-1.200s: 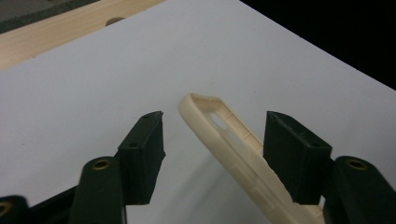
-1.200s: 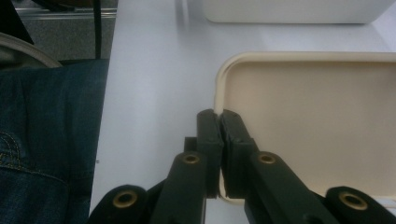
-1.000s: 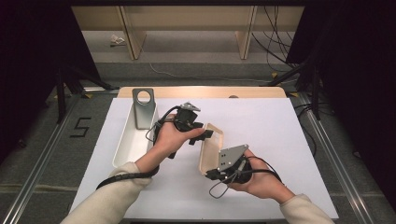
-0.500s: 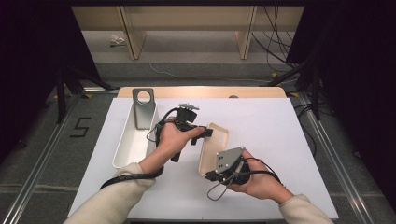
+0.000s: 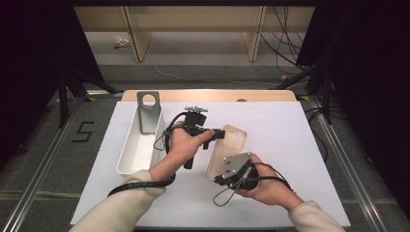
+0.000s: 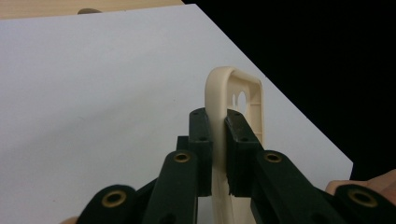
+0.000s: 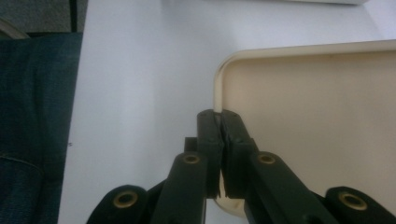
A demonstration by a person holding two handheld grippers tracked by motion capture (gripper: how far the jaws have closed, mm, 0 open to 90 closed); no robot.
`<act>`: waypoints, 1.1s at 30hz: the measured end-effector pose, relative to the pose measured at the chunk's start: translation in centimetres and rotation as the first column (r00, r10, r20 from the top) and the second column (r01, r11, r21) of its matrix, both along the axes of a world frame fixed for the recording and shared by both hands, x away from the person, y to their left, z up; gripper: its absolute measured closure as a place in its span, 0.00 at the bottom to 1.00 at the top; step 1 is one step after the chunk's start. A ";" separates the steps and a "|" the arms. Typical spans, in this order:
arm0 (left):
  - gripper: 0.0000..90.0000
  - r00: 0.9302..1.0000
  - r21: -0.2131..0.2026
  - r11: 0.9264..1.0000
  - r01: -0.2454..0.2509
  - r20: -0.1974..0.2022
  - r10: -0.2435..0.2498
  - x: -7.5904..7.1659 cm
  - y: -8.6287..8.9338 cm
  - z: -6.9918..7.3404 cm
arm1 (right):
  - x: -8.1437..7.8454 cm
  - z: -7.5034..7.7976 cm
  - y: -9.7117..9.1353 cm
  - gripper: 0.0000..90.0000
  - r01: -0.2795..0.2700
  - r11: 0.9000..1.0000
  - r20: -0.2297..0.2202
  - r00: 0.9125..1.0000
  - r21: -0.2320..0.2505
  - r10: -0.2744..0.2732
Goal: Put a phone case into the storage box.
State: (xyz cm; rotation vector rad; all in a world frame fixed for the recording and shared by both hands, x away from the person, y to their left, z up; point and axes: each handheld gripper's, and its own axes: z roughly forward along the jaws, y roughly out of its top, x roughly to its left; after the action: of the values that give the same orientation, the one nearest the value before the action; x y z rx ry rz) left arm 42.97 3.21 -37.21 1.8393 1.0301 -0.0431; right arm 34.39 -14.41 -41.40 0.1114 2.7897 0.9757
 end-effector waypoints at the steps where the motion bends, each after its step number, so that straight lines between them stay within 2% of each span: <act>1: 0.92 1.000 -0.003 1.000 0.000 0.005 0.000 0.0 0.0 0.0 | 0.0 0.0 0.0 0.98 0.002 1.000 0.005 1.000 -0.005 -0.002; 3: 0.92 0.999 -0.002 1.000 0.008 0.032 -0.008 -0.1 -0.1 0.2 | 0.0 -0.1 0.0 0.96 0.014 1.000 0.010 1.000 -0.003 -0.014; 4: 0.92 0.998 0.013 1.000 0.014 0.055 -0.015 -0.2 -0.1 0.2 | 0.1 -0.2 0.0 0.93 0.022 1.000 0.018 1.000 0.002 -0.022; 6: 0.92 0.994 0.035 0.999 0.010 0.109 -0.014 -0.4 0.0 0.4 | 0.3 -0.2 -0.3 0.83 0.047 0.999 0.048 0.998 0.023 -0.048; 7: 0.92 0.992 0.033 0.999 0.011 0.125 -0.015 -0.4 0.1 0.4 | 0.3 -0.1 -0.4 0.78 0.063 0.997 0.049 0.997 0.034 -0.064; 11: 0.92 0.980 0.022 1.000 0.000 0.199 -0.004 -0.4 0.9 0.6 | 0.6 0.3 -1.1 0.58 0.146 0.984 0.073 0.985 0.099 -0.153; 13: 0.92 0.974 0.013 1.000 -0.010 0.228 0.007 -0.4 1.4 0.7 | 0.7 0.4 -1.6 0.53 0.188 0.974 0.070 0.978 0.127 -0.197; 15: 0.92 0.966 0.003 1.000 -0.017 0.257 0.016 -0.4 1.9 0.9 | 0.9 0.5 -2.2 0.45 0.231 0.960 0.071 0.967 0.155 -0.244; 17: 0.92 0.959 -0.002 1.000 -0.027 0.281 0.026 -0.5 2.4 1.0 | 1.1 0.7 -2.8 0.42 0.266 0.946 0.057 0.958 0.186 -0.281; 19: 0.92 0.955 -0.011 1.000 -0.029 0.293 0.031 -0.5 2.9 1.1 | 1.2 0.9 -3.5 0.34 0.308 0.925 0.053 0.943 0.224 -0.327; 20: 0.91 0.954 -0.015 0.999 -0.032 0.299 0.035 -0.5 3.1 1.2 | 1.2 1.0 -3.8 0.33 0.329 0.913 0.049 0.935 0.243 -0.350; 24: 0.91 0.945 -0.033 0.998 -0.049 0.322 0.057 -0.4 4.0 1.5 | 1.5 1.3 -4.7 0.28 0.372 0.878 0.030 0.917 0.303 -0.398; 27: 0.91 0.941 -0.041 0.997 -0.061 0.330 0.071 -0.4 4.7 1.7 | 1.7 1.4 -5.3 0.25 0.395 0.855 0.005 0.907 0.337 -0.421; 31: 0.91 0.932 -0.049 0.996 -0.071 0.353 0.084 -0.4 5.5 1.9 | 1.9 1.3 -6.0 0.22 0.419 0.832 -0.019 0.897 0.363 -0.443; 33: 0.91 0.930 -0.055 0.995 -0.077 0.357 0.092 -0.4 6.0 2.0 | 2.0 1.2 -6.3 0.21 0.433 0.819 -0.024 0.888 0.377 -0.459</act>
State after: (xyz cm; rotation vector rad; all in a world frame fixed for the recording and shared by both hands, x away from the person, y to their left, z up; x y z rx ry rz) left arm 42.56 9.16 -35.23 1.6837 0.8405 0.3127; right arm 36.40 -20.75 -40.16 0.7361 2.3086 1.3235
